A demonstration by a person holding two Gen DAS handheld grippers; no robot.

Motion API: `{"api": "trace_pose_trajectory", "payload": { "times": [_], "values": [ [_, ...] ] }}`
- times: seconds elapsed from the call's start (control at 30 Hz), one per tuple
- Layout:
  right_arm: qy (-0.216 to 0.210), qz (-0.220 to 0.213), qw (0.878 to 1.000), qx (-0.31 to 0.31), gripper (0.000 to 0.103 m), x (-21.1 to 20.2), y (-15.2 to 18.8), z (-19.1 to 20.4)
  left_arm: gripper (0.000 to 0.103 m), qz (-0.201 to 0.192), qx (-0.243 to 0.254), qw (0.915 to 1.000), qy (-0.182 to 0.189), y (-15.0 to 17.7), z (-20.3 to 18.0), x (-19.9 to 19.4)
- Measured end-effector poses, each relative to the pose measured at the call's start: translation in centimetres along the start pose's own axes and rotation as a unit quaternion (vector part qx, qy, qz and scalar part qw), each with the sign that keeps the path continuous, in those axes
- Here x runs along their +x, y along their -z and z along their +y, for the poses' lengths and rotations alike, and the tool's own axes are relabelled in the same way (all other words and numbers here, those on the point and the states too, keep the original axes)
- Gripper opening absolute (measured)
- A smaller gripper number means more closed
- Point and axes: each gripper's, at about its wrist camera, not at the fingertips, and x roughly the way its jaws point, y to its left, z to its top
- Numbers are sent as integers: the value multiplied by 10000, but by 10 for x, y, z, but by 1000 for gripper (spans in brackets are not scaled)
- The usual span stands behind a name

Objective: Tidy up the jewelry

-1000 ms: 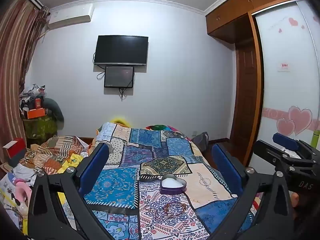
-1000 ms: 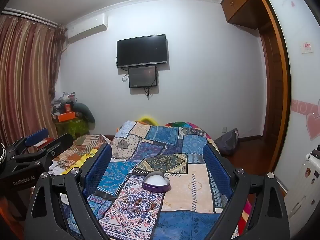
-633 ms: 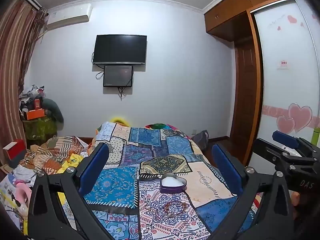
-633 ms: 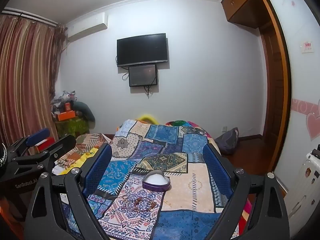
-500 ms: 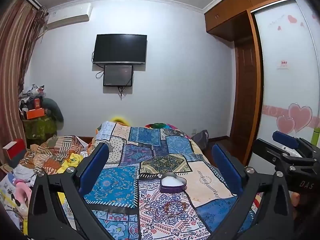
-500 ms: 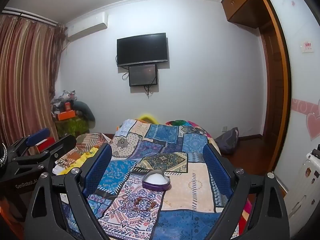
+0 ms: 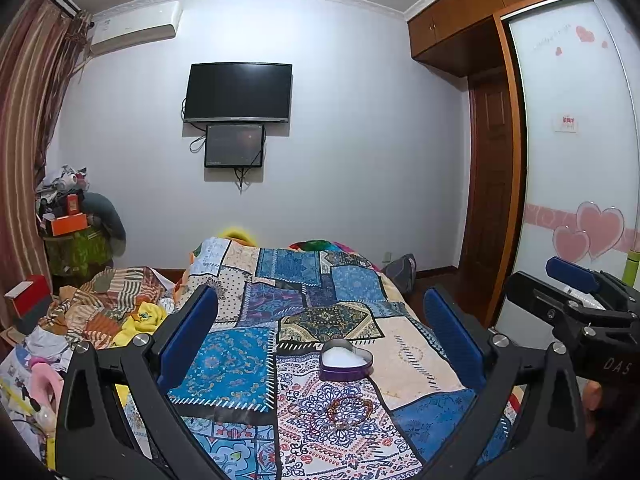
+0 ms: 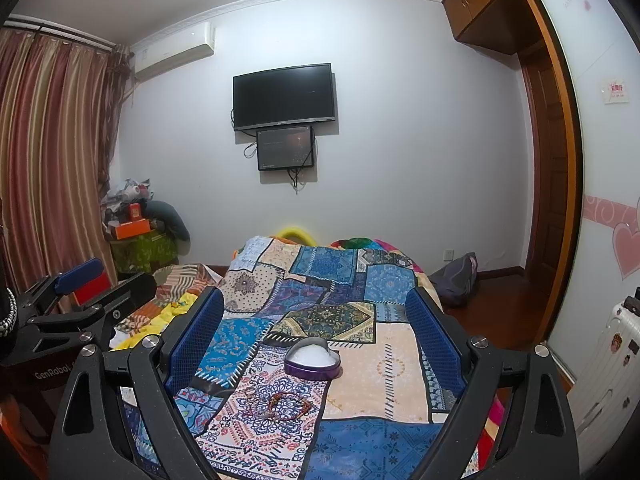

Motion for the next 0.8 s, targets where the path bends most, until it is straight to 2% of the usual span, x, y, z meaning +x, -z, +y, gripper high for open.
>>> {"api": "trace_pose_trajectory", "payload": {
  "times": [0.73,0.8],
  "values": [
    [4,35,10000,5,91,2,2,1,103,22,-1,10000,4,3,0,2],
    [5,45,10000,14,91,7,11,0,103,30,-5,10000,9,3,0,2]
  ]
}}
